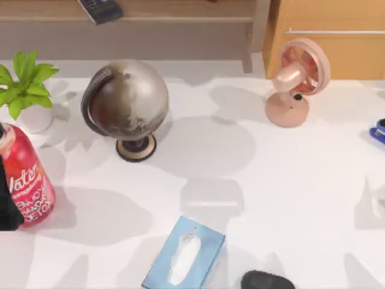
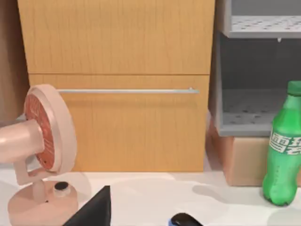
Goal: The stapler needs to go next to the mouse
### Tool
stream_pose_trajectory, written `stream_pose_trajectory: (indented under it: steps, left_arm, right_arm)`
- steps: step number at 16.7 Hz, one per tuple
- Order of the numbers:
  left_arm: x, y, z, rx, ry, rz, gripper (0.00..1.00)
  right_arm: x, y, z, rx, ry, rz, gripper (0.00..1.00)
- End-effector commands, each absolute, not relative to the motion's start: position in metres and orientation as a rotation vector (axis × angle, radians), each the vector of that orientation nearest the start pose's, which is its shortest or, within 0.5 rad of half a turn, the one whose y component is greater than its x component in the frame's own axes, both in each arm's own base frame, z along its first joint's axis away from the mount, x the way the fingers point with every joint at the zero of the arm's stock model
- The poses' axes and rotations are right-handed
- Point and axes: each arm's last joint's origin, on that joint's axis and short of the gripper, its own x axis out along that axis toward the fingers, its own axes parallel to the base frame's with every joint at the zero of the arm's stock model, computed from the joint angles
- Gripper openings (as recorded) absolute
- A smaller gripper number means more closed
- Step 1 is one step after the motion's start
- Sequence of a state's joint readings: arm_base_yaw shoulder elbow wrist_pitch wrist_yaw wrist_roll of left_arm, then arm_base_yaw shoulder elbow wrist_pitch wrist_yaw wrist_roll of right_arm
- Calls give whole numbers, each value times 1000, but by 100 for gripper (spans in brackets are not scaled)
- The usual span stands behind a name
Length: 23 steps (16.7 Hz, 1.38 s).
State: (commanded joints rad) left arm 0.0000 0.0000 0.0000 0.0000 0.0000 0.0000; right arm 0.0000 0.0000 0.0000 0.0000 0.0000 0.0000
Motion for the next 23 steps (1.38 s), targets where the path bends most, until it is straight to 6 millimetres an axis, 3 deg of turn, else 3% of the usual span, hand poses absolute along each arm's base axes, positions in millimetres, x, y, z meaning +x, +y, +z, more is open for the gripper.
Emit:
stream_pose_trajectory:
  steps: [6, 11, 17, 20, 23]
  left_arm:
    - [106, -1, 160, 0, 0, 0, 100]
    - [106, -1, 160, 0, 0, 0, 100]
    - [106, -1, 160, 0, 0, 0, 100]
    - [106, -1, 160, 0, 0, 0, 100]
    - [106, -1, 160, 0, 0, 0, 100]
  right_arm:
    - [108, -1, 174, -44, 78, 3, 100]
    - [132, -1, 222, -180, 334, 28, 100]
    - [217, -4, 264, -378, 760, 137, 100]
    - [273, -7, 264, -462, 960, 227, 100]
    - [326, -10, 248, -528, 1138, 331, 100]
